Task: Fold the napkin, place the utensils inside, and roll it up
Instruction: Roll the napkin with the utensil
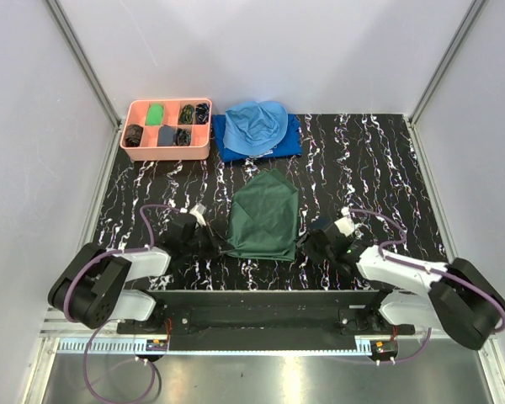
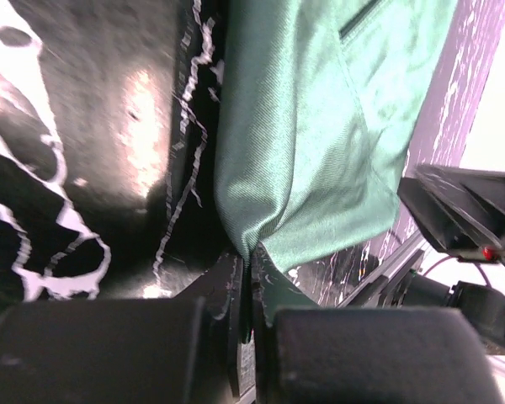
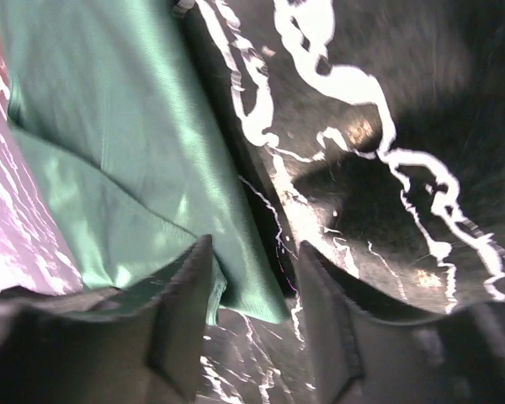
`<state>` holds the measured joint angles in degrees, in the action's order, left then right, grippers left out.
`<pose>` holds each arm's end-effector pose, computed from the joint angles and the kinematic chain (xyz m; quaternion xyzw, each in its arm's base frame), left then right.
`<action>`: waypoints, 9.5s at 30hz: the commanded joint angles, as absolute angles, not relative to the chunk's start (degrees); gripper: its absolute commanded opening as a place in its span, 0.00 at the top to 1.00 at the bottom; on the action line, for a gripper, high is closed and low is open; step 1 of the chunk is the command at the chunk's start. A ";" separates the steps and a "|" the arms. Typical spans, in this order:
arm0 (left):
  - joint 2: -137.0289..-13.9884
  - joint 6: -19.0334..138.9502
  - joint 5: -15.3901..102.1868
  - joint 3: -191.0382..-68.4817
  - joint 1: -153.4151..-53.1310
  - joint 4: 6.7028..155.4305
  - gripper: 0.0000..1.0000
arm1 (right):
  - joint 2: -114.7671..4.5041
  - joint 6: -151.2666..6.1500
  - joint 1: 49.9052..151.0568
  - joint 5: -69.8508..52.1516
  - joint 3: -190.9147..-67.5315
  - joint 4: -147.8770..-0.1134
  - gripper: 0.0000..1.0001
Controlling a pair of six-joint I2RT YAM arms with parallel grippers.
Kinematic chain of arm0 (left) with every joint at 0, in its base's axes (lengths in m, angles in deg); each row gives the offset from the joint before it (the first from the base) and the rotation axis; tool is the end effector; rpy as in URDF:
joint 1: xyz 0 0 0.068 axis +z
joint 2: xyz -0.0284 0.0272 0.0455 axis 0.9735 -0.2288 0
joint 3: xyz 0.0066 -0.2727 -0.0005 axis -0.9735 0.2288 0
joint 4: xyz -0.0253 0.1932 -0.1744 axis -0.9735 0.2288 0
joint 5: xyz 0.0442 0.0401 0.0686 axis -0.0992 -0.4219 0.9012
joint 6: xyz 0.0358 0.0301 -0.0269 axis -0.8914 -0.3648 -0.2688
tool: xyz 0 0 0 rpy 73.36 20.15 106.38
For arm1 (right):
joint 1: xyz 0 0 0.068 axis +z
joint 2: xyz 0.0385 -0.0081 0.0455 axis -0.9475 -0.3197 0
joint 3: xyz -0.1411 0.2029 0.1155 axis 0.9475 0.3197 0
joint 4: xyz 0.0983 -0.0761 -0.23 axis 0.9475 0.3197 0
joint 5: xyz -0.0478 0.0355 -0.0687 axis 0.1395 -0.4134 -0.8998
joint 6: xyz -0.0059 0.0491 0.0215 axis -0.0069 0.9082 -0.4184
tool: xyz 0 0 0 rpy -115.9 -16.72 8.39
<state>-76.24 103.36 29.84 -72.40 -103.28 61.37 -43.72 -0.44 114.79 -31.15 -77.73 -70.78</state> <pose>0.1816 -0.1054 0.1154 -0.1402 0.8808 -0.4029 0.2054 0.1612 0.1401 0.1460 0.3257 0.8723 0.2442 0.2709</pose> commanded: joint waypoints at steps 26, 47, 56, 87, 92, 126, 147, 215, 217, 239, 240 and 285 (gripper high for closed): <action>-82.37 95.49 10.44 -85.01 -91.54 76.66 1.00 | -77.05 -74.54 148.43 -60.34 -112.04 -78.99 0.22; -84.04 92.77 8.77 -87.30 -90.57 79.21 1.00 | -84.44 -75.51 147.91 -65.10 -108.96 -79.07 0.63; -82.55 90.39 10.43 -86.69 -90.49 80.36 0.42 | -79.79 -80.60 145.71 -53.42 -108.25 -77.50 1.00; -57.76 74.31 38.21 -74.73 -101.73 69.73 0.12 | -90.41 -79.11 118.12 20.15 -133.57 -42.69 1.00; -58.55 71.06 40.06 -74.20 -104.01 67.71 0.11 | -93.66 -78.41 115.30 27.18 -135.76 -42.25 1.00; -70.68 63.32 47.53 -79.39 -110.08 60.94 0.47 | -106.06 -82.54 108.71 41.16 -143.50 -34.43 1.00; -74.46 66.83 47.62 -83.43 -110.17 70.77 1.00 | -95.79 -81.22 107.57 38.46 -143.15 -34.16 0.39; -77.97 73.69 34.35 -93.71 -101.30 87.04 1.00 | -77.13 -81.22 121.99 9.86 -119.68 -49.63 1.00; -78.85 73.52 33.91 -94.06 -101.30 87.21 1.00 | -78.81 -80.78 119.44 15.29 -120.03 -49.63 1.00; -74.91 71.76 39.44 -93.37 -101.21 84.49 0.24 | -94.19 -80.87 109.06 36.59 -121.97 -49.81 1.00; -74.55 71.76 39.44 -92.32 -101.12 84.23 0.22 | -94.37 -80.87 108.80 36.94 -122.05 -49.81 1.00; -82.38 76.33 27.67 -84.23 -96.81 66.83 0.40 | -98.50 -80.60 106.16 41.34 -123.64 -49.28 1.00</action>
